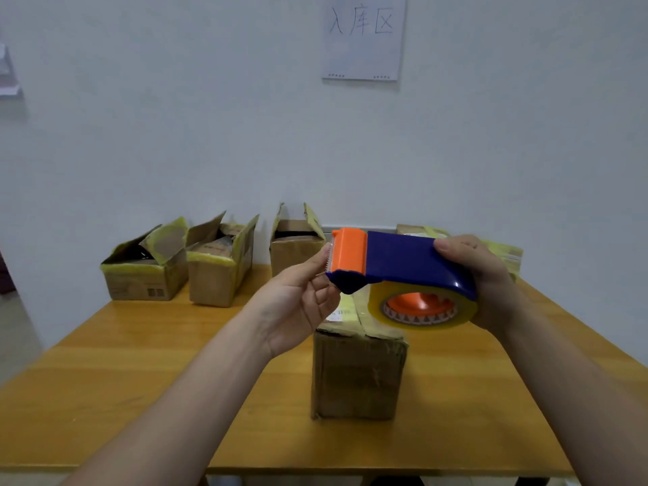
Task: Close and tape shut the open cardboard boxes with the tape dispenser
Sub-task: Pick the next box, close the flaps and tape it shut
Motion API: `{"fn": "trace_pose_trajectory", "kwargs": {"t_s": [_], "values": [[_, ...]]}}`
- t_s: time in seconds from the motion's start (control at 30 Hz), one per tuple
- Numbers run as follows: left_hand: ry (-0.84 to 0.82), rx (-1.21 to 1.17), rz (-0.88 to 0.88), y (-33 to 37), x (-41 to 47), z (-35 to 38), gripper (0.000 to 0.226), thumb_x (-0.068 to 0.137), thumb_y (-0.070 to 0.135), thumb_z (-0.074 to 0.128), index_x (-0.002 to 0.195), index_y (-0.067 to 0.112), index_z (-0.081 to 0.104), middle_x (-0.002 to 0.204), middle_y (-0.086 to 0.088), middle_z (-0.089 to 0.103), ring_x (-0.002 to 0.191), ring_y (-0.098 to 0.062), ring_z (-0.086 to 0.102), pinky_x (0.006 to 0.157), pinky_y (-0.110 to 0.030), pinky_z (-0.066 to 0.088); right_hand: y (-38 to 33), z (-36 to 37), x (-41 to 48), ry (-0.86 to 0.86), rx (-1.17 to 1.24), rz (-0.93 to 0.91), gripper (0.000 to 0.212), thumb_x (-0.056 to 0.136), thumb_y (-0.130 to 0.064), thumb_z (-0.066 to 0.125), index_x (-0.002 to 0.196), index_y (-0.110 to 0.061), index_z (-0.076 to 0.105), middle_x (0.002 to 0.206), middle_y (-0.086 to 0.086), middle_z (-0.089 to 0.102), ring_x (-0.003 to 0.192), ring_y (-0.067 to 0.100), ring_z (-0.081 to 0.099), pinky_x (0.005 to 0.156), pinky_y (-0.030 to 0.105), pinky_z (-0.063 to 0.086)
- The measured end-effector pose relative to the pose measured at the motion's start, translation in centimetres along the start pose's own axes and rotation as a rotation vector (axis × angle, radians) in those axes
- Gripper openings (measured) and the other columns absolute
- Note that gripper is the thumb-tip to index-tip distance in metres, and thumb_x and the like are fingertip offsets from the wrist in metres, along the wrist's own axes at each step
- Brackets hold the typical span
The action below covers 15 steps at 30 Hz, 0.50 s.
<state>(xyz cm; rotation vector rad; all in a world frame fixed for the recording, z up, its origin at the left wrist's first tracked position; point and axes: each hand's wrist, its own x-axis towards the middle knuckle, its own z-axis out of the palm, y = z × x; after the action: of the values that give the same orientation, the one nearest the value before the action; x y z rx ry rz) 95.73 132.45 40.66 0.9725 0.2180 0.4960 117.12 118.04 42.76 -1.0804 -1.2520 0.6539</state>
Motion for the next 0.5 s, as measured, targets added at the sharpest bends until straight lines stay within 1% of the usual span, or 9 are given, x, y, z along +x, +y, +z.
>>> {"fn": "trace_pose_trajectory", "kwargs": {"t_s": [0.03, 0.07, 0.13, 0.17, 0.2, 0.27, 0.37, 0.43, 0.5], "values": [[-0.013, -0.02, 0.003, 0.0, -0.2, 0.1, 0.022, 0.086, 0.028, 0.069, 0.092, 0.013, 0.084, 0.095, -0.008, 0.075, 0.077, -0.01, 0.065, 0.068, -0.016, 0.055, -0.1, 0.1, 0.1, -0.004, 0.018, -0.006, 0.081, 0.066, -0.06, 0.084, 0.08, 0.015, 0.057, 0.065, 0.014, 0.061, 0.057, 0.028, 0.057, 0.059, 0.03, 0.046], [-0.02, -0.034, 0.005, 0.0, -0.2, 0.0, 0.019, 0.087, 0.023, 0.068, 0.087, 0.012, 0.084, 0.089, -0.007, 0.074, 0.071, -0.008, 0.065, 0.066, -0.016, 0.055, -0.2, 0.2, 0.1, -0.017, 0.034, -0.008, 0.081, 0.067, -0.058, 0.084, 0.082, 0.016, 0.055, 0.066, 0.015, 0.061, 0.058, 0.028, 0.057, 0.06, 0.03, 0.047], [-0.032, -0.064, -0.022, 0.0, -0.3, -0.4, 0.013, 0.087, 0.012, 0.069, 0.088, 0.006, 0.081, 0.081, -0.007, 0.071, 0.063, -0.008, 0.064, 0.061, -0.015, 0.056, -0.5, 0.4, 0.1, -0.056, 0.053, -0.005, 0.069, 0.071, -0.054, 0.082, 0.084, 0.01, 0.06, 0.07, 0.013, 0.066, 0.061, 0.026, 0.062, 0.061, 0.029, 0.051], [-0.046, -0.066, -0.043, 0.1, -0.3, -0.6, 0.009, 0.086, 0.008, 0.072, 0.09, 0.004, 0.079, 0.081, -0.008, 0.07, 0.063, -0.009, 0.064, 0.06, -0.016, 0.057, -0.5, 0.4, 0.1, -0.071, 0.05, -0.002, 0.059, 0.074, -0.051, 0.08, 0.084, 0.005, 0.062, 0.07, 0.011, 0.067, 0.062, 0.023, 0.063, 0.061, 0.027, 0.052], [-0.062, -0.05, -0.058, 0.1, -0.4, -0.8, 0.01, 0.084, 0.007, 0.074, 0.09, 0.004, 0.08, 0.084, -0.009, 0.071, 0.064, -0.01, 0.065, 0.06, -0.016, 0.057, -0.6, 0.5, 0.1, -0.078, 0.04, 0.003, 0.055, 0.075, -0.05, 0.079, 0.083, 0.002, 0.063, 0.07, 0.01, 0.067, 0.062, 0.022, 0.063, 0.06, 0.027, 0.053], [-0.084, 0.025, -0.083, 0.3, -0.4, -1.2, 0.018, 0.077, 0.006, 0.072, 0.092, 0.006, 0.082, 0.093, -0.011, 0.073, 0.07, -0.011, 0.068, 0.062, -0.016, 0.058, -0.6, 0.5, 0.0, -0.089, 0.005, 0.02, 0.057, 0.073, -0.055, 0.08, 0.082, -0.001, 0.065, 0.071, 0.01, 0.067, 0.063, 0.021, 0.064, 0.06, 0.027, 0.053], [-0.163, 0.125, -0.123, 1.0, -0.5, -1.6, 0.036, 0.071, -0.003, 0.075, 0.106, 0.005, 0.08, 0.11, -0.016, 0.072, 0.085, -0.014, 0.071, 0.071, -0.018, 0.06, -0.5, 0.1, -0.2, -0.089, -0.01, 0.043, 0.049, 0.072, -0.057, 0.08, 0.078, -0.01, 0.071, 0.071, 0.008, 0.068, 0.063, 0.02, 0.065, 0.06, 0.026, 0.053], [-0.195, 0.183, -0.164, 1.5, -0.4, -2.0, 0.051, 0.068, -0.006, 0.076, 0.119, -0.001, 0.074, 0.121, -0.019, 0.07, 0.099, -0.019, 0.071, 0.081, -0.021, 0.06, -0.5, -0.3, -0.3, -0.099, -0.013, 0.05, 0.041, 0.075, -0.053, 0.078, 0.074, -0.013, 0.072, 0.07, 0.006, 0.069, 0.061, 0.018, 0.065, 0.058, 0.024, 0.052], [-0.195, 0.253, -0.199, 1.8, -0.3, -2.1, 0.059, 0.072, -0.009, 0.076, 0.13, -0.01, 0.063, 0.128, -0.022, 0.068, 0.112, -0.023, 0.068, 0.088, -0.024, 0.06, -0.5, -0.6, -0.5, -0.109, -0.023, 0.05, 0.038, 0.075, -0.053, 0.078, 0.073, -0.015, 0.073, 0.069, 0.005, 0.069, 0.061, 0.017, 0.065, 0.058, 0.023, 0.052]]}}
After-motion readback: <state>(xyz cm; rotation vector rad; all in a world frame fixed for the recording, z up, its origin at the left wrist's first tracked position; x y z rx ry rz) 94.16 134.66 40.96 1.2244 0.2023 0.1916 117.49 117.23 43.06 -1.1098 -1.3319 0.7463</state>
